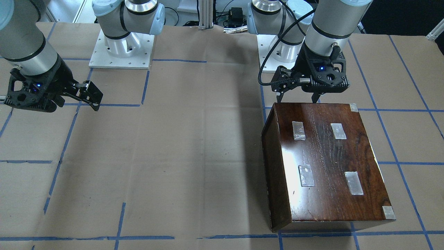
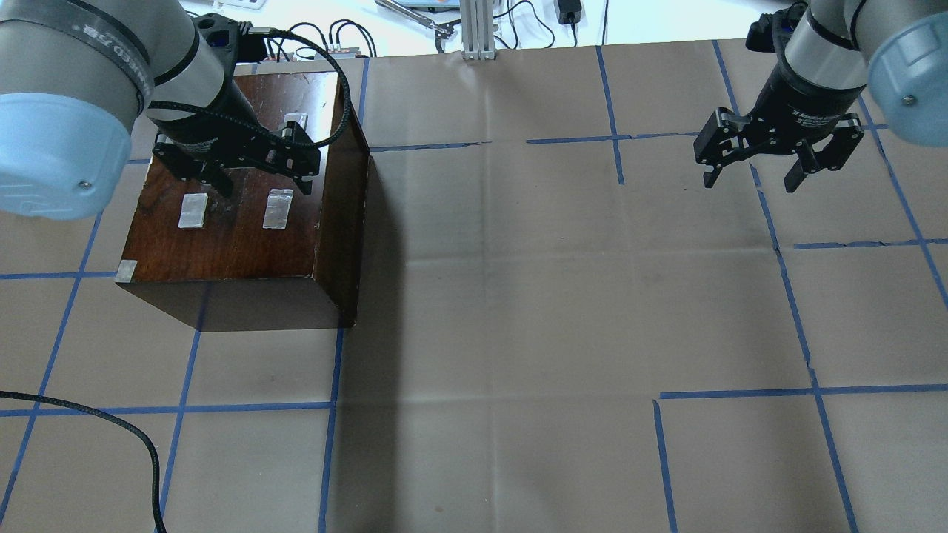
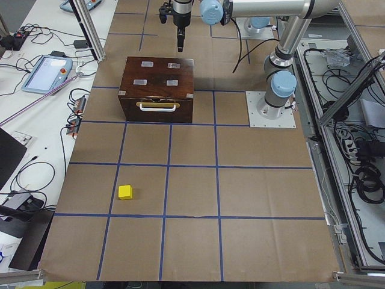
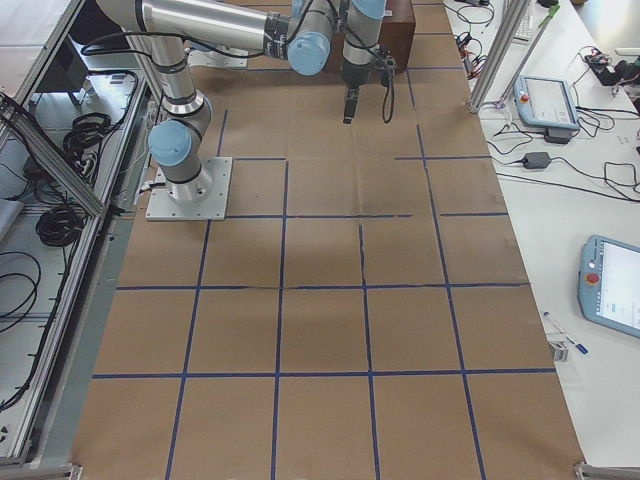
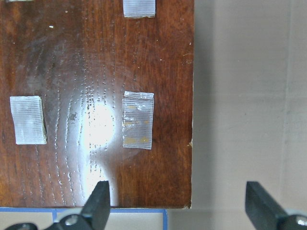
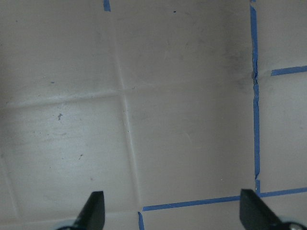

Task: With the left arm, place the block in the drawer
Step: 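Move the left gripper off the cabinet top toward the drawer side, then lower the left gripper to the white drawer handle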

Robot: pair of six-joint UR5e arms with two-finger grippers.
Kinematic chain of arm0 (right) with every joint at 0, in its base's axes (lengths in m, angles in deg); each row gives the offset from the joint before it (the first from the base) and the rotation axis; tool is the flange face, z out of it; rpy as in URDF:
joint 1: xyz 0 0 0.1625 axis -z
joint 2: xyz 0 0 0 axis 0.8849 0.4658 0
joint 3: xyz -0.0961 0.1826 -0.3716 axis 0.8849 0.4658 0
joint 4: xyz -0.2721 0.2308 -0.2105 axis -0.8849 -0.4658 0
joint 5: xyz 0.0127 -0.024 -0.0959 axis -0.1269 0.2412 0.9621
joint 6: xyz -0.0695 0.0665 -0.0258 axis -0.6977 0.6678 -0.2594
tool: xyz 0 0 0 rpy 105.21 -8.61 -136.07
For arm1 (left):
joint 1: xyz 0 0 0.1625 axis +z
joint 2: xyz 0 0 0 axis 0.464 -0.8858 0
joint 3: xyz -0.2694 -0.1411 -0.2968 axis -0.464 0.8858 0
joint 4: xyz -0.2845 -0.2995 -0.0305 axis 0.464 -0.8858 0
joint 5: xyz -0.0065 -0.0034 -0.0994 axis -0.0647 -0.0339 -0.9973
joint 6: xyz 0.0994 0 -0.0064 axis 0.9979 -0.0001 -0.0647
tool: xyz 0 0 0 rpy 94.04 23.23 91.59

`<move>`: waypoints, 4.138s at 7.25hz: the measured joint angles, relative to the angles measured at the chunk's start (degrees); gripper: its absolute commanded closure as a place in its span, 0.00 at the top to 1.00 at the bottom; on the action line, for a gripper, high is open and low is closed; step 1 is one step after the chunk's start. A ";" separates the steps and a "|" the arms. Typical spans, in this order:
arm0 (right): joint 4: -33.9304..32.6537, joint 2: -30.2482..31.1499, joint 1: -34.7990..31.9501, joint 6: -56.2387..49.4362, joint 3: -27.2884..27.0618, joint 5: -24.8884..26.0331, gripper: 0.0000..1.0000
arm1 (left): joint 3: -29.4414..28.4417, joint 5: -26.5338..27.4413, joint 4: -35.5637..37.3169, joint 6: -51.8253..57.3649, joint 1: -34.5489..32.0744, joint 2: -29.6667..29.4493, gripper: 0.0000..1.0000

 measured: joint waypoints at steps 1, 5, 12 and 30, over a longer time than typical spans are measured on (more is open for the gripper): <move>0.00 0.00 0.00 0.00 -0.02 0.00 1.00 | -0.12 0.04 -0.03 0.00 0.00 0.01 0.99; 0.00 0.00 0.00 0.00 -0.01 0.00 1.00 | -0.35 0.18 -0.20 0.00 0.09 0.09 0.99; 0.00 0.00 0.00 0.00 0.00 0.00 1.00 | -1.40 -0.92 -0.62 4.02 7.34 -0.18 0.99; 0.00 0.00 0.00 0.00 0.01 0.00 1.00 | -5.22 -17.46 -3.21 38.91 38.07 -15.51 0.99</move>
